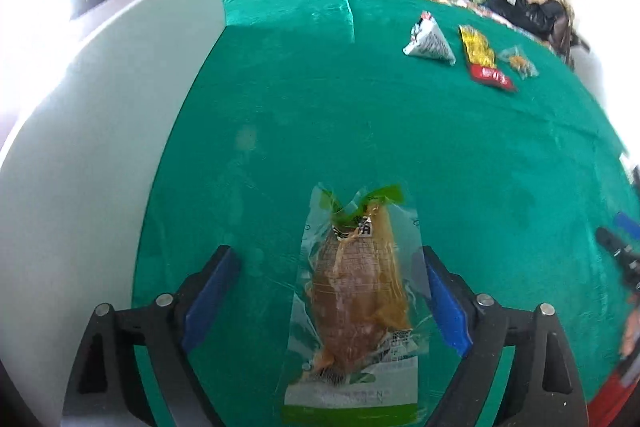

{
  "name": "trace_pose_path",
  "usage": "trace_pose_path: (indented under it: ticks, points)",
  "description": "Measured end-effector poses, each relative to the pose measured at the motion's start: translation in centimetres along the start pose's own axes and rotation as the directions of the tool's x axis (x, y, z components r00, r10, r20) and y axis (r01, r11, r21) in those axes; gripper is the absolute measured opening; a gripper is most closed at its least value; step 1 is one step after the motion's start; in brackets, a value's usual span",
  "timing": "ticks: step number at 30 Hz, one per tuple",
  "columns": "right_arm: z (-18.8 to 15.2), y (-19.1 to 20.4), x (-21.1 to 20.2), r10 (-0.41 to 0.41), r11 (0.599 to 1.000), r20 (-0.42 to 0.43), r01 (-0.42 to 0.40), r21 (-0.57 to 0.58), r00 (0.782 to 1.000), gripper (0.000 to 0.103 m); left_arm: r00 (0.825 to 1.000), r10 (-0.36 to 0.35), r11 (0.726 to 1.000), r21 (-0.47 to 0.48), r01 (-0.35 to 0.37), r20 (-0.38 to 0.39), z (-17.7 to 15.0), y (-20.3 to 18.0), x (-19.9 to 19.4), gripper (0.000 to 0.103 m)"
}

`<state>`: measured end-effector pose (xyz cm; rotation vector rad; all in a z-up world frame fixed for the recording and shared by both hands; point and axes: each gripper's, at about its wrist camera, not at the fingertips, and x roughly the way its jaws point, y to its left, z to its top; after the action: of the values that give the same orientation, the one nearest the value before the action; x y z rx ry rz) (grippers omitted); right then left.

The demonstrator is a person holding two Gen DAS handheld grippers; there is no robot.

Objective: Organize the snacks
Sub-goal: 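Grasp the yellow-red Wang Xiaolu pouch with the right gripper while the left gripper holds the meat pack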

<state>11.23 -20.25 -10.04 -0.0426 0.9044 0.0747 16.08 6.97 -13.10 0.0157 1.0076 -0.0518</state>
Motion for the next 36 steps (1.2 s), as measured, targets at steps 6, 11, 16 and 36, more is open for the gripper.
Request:
trace_pose_path:
  ticks: [6,11,16,36]
  points:
    - [0.0,0.0,-0.1,0.000,1.000,0.000,0.000,0.001,1.000,0.093,0.999,0.015,0.999,-0.032,-0.013,0.042,-0.9,1.9,-0.3,0.103]
    - [-0.1,-0.1,-0.1,-0.001,1.000,0.000,0.001,0.001,1.000,0.093,0.997,0.022,0.999,-0.029,-0.020,0.070,-1.4,2.1,-0.3,0.103]
    - [-0.2,-0.2,0.0,-0.011,1.000,-0.001,0.011,0.002,1.000,0.093,0.997,0.022,0.999,-0.030,-0.020,0.071,-1.5,2.1,-0.5,0.103]
    - [19.7,6.5,11.4,0.040,0.996,-0.074,-0.035,0.078,0.996,0.090,0.997,0.023,0.999,-0.031,-0.020,0.073,-1.7,2.1,-0.8,0.103]
